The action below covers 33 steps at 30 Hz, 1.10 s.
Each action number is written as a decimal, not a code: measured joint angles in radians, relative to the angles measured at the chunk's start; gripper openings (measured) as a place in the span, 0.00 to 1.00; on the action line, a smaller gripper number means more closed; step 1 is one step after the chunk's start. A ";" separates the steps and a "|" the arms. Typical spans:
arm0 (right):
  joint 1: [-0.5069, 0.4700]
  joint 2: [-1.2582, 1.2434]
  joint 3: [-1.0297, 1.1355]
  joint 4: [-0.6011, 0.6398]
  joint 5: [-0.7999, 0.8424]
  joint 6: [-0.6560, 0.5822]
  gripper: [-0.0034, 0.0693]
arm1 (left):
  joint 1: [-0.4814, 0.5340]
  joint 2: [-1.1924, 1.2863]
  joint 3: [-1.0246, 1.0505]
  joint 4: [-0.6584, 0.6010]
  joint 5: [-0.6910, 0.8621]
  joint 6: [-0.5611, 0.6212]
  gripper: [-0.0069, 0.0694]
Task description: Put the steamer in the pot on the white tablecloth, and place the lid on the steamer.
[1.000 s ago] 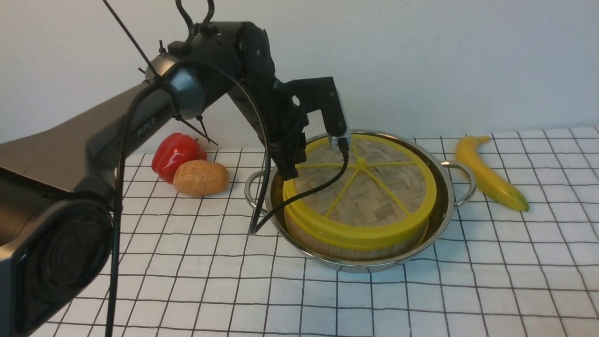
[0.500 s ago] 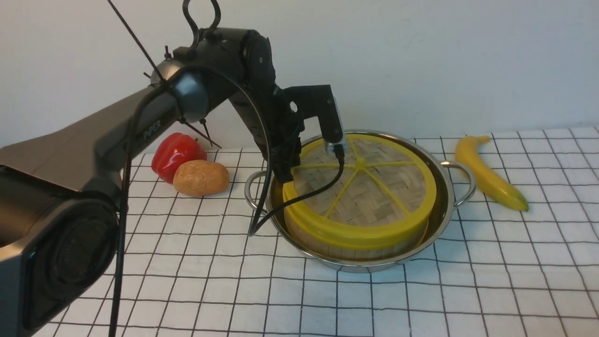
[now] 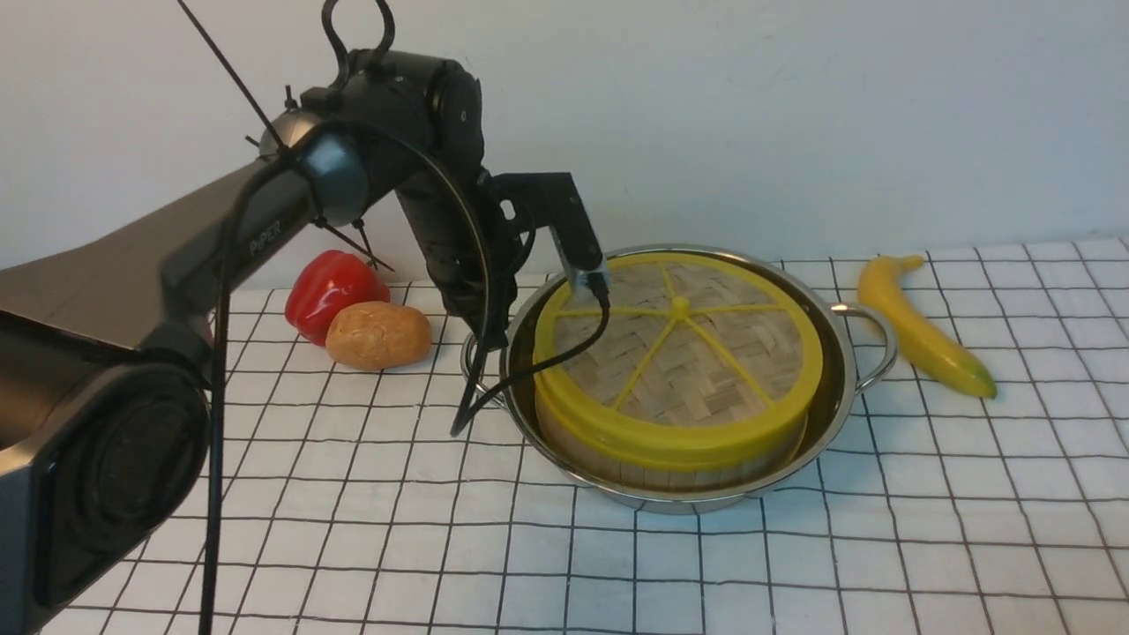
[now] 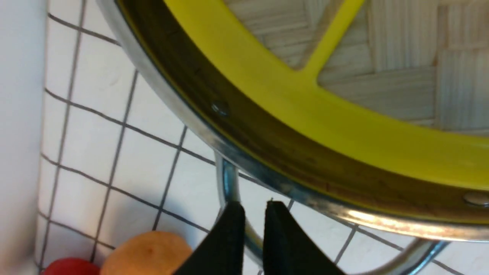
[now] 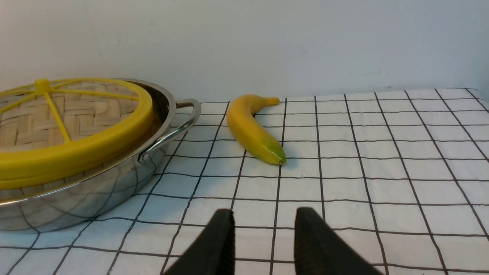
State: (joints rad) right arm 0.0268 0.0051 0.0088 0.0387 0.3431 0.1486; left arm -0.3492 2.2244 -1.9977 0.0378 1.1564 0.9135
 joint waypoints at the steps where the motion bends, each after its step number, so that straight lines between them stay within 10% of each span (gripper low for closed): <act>1: 0.000 0.000 0.000 0.000 0.000 0.000 0.38 | 0.000 -0.013 0.000 0.000 -0.004 -0.011 0.19; 23: 0.000 0.000 0.000 0.000 0.000 0.000 0.38 | 0.015 -0.512 -0.027 -0.066 -0.036 -0.495 0.19; 33: 0.000 0.000 0.000 0.000 0.000 0.000 0.38 | 0.015 -0.565 -0.028 -0.449 0.057 -0.571 0.19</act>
State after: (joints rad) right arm 0.0268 0.0051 0.0088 0.0387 0.3431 0.1486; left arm -0.3340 1.6591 -2.0261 -0.4114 1.2136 0.3425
